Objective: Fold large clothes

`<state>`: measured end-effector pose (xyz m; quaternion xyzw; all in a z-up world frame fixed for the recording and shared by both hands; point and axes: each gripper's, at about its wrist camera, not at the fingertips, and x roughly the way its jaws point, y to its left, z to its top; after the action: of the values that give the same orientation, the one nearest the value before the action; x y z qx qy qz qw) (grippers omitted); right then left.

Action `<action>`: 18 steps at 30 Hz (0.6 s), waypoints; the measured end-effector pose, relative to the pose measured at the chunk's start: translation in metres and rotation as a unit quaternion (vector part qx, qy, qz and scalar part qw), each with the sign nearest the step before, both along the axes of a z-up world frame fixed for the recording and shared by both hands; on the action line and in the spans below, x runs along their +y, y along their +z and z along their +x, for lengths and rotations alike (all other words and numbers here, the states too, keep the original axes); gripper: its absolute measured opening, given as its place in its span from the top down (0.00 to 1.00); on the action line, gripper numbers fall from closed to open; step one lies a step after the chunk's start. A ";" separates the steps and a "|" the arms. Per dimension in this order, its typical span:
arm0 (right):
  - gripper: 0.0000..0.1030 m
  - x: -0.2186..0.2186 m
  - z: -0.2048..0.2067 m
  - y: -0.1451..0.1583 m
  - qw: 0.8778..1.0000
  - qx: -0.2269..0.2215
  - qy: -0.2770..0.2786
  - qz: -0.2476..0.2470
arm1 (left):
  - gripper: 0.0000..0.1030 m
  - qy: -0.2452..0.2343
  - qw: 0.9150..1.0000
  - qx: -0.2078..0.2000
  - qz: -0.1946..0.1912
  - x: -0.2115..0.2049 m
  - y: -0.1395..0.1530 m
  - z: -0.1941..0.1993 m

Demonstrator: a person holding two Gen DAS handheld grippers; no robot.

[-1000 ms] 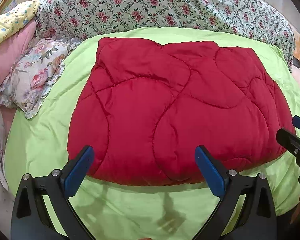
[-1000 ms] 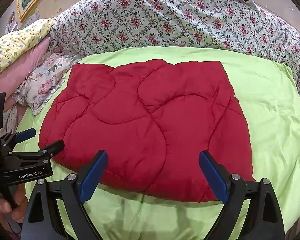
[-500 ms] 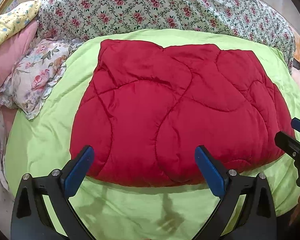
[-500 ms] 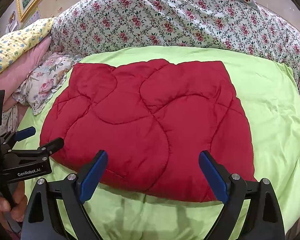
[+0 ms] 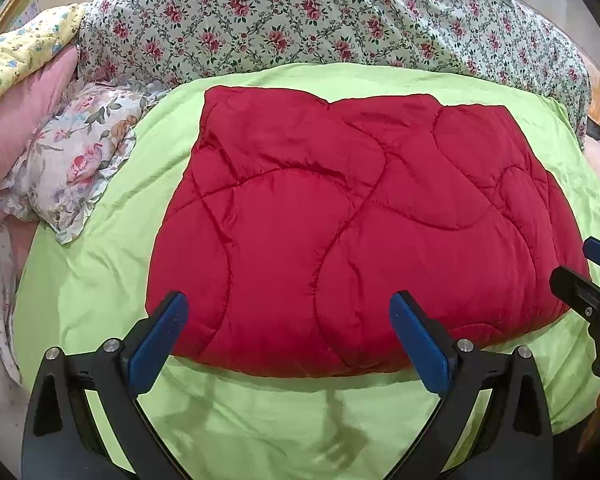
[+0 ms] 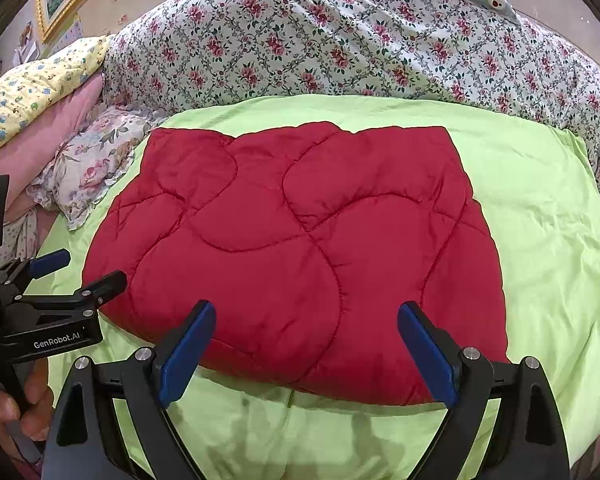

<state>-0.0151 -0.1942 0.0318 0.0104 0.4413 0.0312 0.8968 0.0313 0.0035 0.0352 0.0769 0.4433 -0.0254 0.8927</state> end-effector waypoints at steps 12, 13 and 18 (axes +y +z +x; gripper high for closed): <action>0.09 0.000 0.000 0.000 1.000 0.000 -0.001 0.000 | 0.02 0.004 1.000 -0.010 0.002 -0.001 0.004 0.001; 0.09 0.000 0.000 0.000 1.000 0.000 -0.001 0.000 | 0.02 0.005 1.000 -0.010 0.002 -0.001 0.004 0.001; 0.09 -0.005 0.002 0.000 1.000 0.002 -0.006 0.003 | 0.02 0.012 1.000 -0.006 -0.002 0.003 0.002 0.006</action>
<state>-0.0129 -0.1988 0.0316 0.0160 0.4427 0.0268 0.8961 0.0375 0.0068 0.0372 0.0704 0.4392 -0.0150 0.8955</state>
